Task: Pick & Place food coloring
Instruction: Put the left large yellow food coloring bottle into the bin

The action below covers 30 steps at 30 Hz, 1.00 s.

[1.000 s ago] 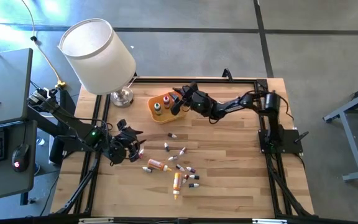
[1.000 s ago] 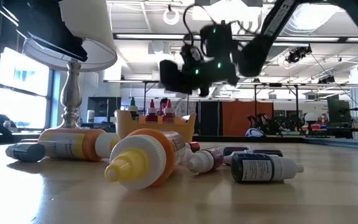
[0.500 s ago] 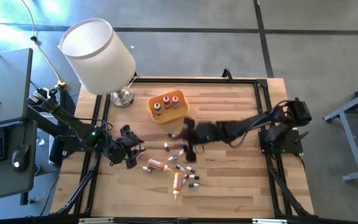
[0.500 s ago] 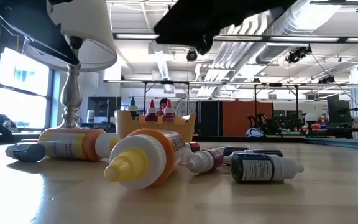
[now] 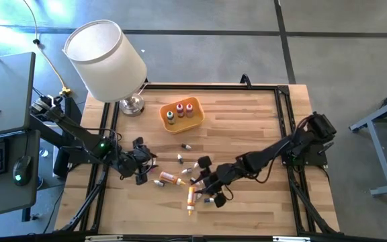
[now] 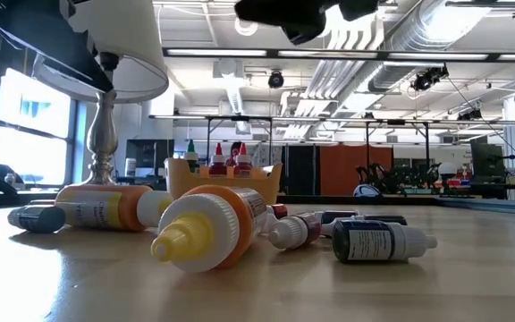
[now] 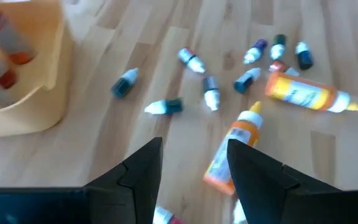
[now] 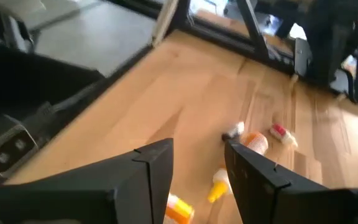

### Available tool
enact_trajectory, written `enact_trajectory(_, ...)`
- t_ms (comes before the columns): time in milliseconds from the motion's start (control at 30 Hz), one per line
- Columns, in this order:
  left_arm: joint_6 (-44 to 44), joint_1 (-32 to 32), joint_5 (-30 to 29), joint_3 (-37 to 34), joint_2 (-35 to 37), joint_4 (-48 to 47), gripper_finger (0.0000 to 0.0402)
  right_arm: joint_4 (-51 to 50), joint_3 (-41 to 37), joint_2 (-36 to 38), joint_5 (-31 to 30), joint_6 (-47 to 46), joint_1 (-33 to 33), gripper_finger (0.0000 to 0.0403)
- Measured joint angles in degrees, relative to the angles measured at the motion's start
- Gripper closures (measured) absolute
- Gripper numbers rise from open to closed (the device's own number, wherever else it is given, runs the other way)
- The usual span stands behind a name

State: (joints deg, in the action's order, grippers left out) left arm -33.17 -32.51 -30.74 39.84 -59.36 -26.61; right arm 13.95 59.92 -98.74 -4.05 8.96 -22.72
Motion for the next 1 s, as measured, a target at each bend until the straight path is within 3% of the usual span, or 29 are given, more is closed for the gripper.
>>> enact_trajectory(233, 13.73, 2.75, 11.97, 0.32, -7.64, 15.19, 0.0224, 0.49, 0.00, -0.65, -3.52, -3.86, 0.20, 0.0265)
enact_trajectory(500, 25.82, 7.74, 20.28, 8.07, -23.08, 15.89, 0.0203, -6.05, 0.02, -0.65, -1.83, -11.96, 0.15, 0.0265)
enact_trajectory(733, 28.83, 9.26, 22.90, 17.82, -33.04, 7.35, 0.0148, -20.77, 0.00, 1.40, 0.67, -21.28, 0.15, 0.0265)
enact_trajectory(867, 27.33, 9.26, 22.91, 22.95, -37.41, 0.67, 0.0143, -29.90, 0.02, 4.05, 3.35, -29.23, 0.15, 0.0265)
enact_trajectory(1000, 23.60, 9.28, 24.47, 27.36, -41.57, -3.37, 0.0149, -31.86, 0.00, 5.48, 2.75, -30.95, -0.22, 0.0265)
